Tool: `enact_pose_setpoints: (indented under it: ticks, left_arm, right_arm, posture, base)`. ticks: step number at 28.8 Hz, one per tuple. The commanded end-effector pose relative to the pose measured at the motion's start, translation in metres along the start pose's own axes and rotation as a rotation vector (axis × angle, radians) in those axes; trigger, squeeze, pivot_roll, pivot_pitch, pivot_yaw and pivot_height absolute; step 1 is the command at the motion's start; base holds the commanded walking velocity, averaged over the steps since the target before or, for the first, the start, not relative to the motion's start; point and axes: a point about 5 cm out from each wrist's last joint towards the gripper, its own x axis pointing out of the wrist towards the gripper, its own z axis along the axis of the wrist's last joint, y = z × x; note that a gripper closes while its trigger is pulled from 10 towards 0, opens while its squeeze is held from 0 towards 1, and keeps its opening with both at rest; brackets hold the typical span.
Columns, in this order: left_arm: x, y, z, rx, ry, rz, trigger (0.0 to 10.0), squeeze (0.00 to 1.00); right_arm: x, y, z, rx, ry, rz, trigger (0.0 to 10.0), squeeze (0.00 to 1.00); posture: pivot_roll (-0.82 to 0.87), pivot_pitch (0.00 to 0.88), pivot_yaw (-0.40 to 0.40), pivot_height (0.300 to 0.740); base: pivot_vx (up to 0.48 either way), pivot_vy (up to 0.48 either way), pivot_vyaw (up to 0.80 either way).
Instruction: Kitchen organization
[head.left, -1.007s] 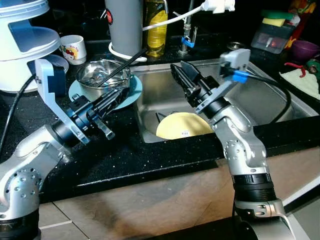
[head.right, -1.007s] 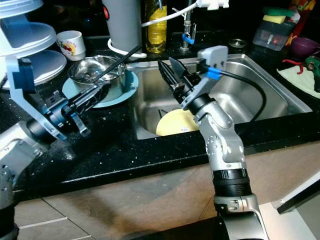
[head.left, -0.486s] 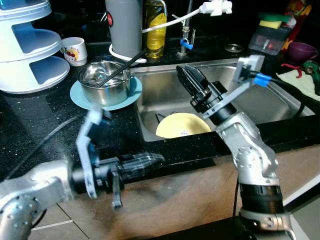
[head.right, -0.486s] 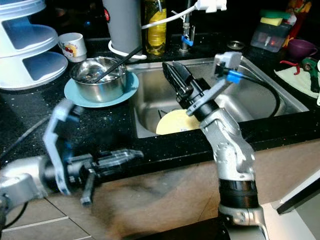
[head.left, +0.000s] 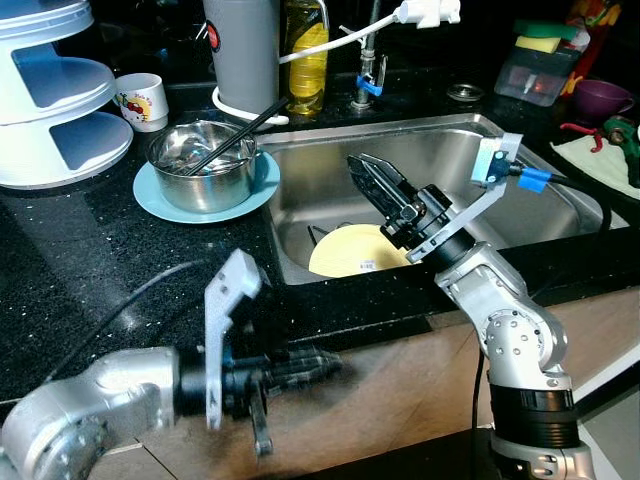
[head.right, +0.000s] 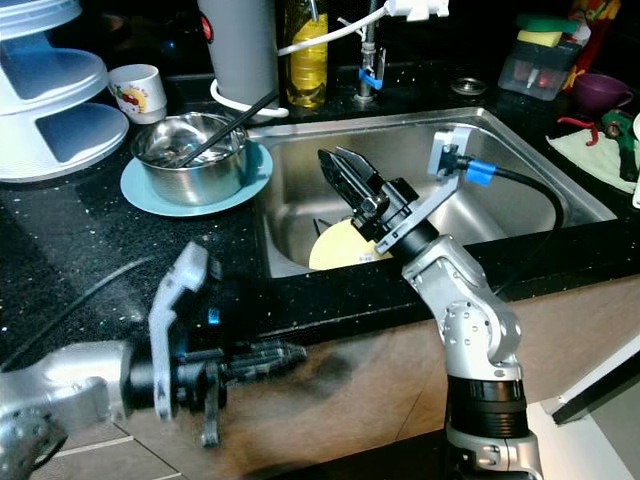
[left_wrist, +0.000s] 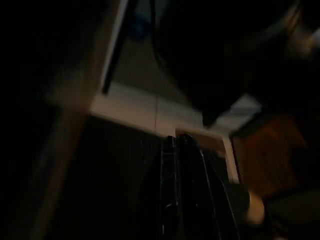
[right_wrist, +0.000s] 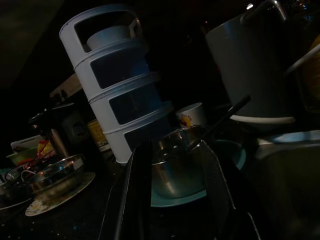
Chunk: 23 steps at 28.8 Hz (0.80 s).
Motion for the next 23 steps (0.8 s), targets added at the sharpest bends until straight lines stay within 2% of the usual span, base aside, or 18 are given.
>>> enact_pose_setpoints:
  ticks: [1,2,3,4,5,7,8,10,12,18,23]
  left_arm:
    - [0.001,-0.005,-0.006,0.012,0.035,-0.004,10.0,0.0]
    - [0.001,-0.002,-0.006,0.028,0.016,0.034,10.0,0.0]
    - [0.001,0.008,0.0,0.087,-0.051,0.141,10.0,0.0]
    - [0.0,0.013,0.003,0.116,-0.086,0.195,10.0,0.0]
    - [0.0,0.013,0.003,0.116,-0.086,0.195,10.0,0.0]
    - [-0.006,0.032,0.027,0.176,-0.247,0.372,10.0,0.0]
    - [-0.006,0.032,0.027,0.176,-0.247,0.372,10.0,0.0]
    - [-0.015,0.041,0.054,0.196,-0.409,0.47,10.0,0.0]
    - [-0.019,0.042,0.068,0.229,-0.46,0.488,10.0,0.0]
    - [-0.014,0.036,0.071,0.246,-0.469,0.424,10.0,0.0]
    - [-0.015,0.039,0.073,0.26,-0.49,0.458,10.0,0.0]
  right_arm:
    - [0.0,0.0,0.004,0.004,-0.009,0.0,10.0,0.0]
    - [0.0,0.0,0.005,0.003,-0.01,-0.004,10.0,0.0]
    - [0.001,-0.001,0.007,-0.001,-0.016,-0.014,10.0,0.0]
    - [0.001,-0.001,0.008,-0.005,-0.021,-0.02,10.0,0.0]
    - [0.001,-0.001,0.008,-0.005,-0.021,-0.02,10.0,0.0]
    - [0.003,-0.003,0.012,-0.039,-0.044,-0.056,10.0,0.0]
    - [0.003,-0.003,0.012,-0.039,-0.044,-0.056,10.0,0.0]
    - [0.005,-0.005,0.017,-0.115,-0.06,-0.109,10.0,0.0]
    - [0.007,-0.005,0.018,-0.162,-0.07,-0.137,10.0,0.0]
    - [0.007,-0.003,0.018,-0.161,-0.075,-0.151,10.0,0.0]
    - [0.006,-0.003,0.018,-0.163,-0.078,-0.163,10.0,0.0]
  posture:
    - [0.06,0.242,0.0,0.74]
    - [0.06,0.242,0.0,0.74]
    - [0.06,0.243,-0.004,0.74]
    - [0.06,0.243,-0.004,0.74]
    - [0.06,0.243,-0.004,0.74]
    - [0.06,0.243,-0.005,0.74]
    - [0.06,0.243,-0.005,0.74]
    - [0.06,0.242,-0.004,0.74]
    - [0.06,0.242,-0.002,0.74]
    - [0.06,0.242,0.005,0.74]
    - [0.06,0.244,0.006,0.74]
  base:
    - [0.0,0.0,0.0]
    - [0.0,0.0,0.0]
    - [0.0,0.0,0.0]
    - [0.0,0.0,0.0]
    - [0.0,0.0,0.0]
    - [0.0,0.0,0.0]
    - [0.0,0.0,0.0]
    - [0.0,0.0,0.0]
    - [0.0,0.0,0.0]
    - [0.0,0.0,0.0]
    - [0.0,0.0,0.0]
